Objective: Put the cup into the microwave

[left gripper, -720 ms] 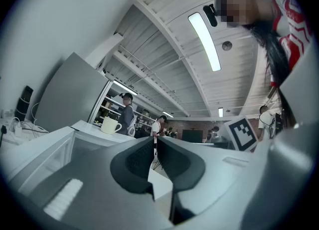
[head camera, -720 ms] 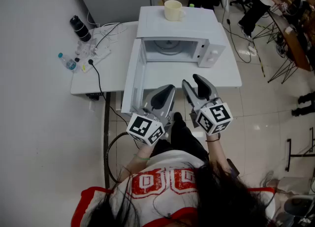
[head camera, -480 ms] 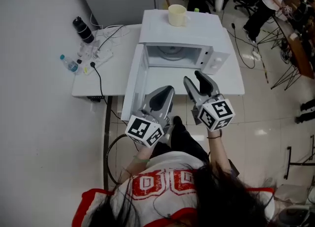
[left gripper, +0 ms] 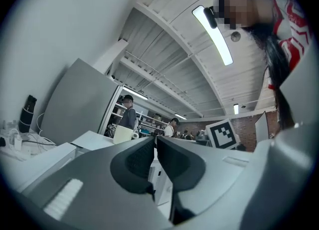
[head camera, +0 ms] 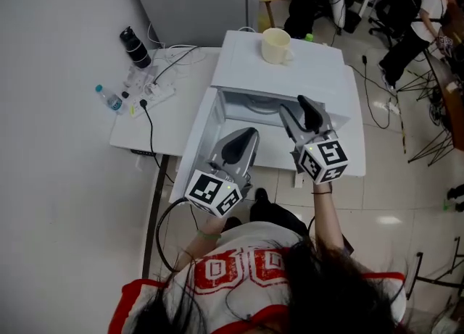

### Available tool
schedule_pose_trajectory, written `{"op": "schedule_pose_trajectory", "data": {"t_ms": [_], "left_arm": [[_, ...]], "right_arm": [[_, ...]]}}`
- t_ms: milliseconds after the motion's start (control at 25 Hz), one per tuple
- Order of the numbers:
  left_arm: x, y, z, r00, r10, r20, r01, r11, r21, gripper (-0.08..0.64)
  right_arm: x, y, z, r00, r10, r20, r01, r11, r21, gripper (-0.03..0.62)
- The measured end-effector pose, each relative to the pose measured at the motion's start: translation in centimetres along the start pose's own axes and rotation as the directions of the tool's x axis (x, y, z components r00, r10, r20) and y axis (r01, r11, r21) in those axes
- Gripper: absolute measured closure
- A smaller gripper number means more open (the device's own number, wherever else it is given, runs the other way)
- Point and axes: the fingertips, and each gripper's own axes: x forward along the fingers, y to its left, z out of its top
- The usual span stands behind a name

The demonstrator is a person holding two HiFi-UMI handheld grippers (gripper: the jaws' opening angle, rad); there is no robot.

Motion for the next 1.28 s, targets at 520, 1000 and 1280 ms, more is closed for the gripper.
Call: {"op": "schedule_pose_trajectory", "data": {"t_ms": [520,1000,1280], "left_arm": [[3.4,3.2,-0.7,0.989,0.151,-0.013,-0.151,0.989,-0.001,0.557],[6.7,4.6,-1.6,0.987,0.157,-0.025,-0.157,0.988,-0.006,0.557],[7.8,5.7,-2.0,0.986,0.167,-0.030,-0.167,0.986,-0.009,0.557]], "right_arm": [[7.8,-6.2,2.1,0.996,0.083,-0.026,-0.084,0.996,-0.024,0.312],[12.9,-9.5,0.9,0.989,0.092,-0.116,-0.098,0.994,-0.042,0.218],[15.9,-10.2,-0.1,0.980,0.112,-0.165,-0.125,0.990,-0.071,0.179]]}}
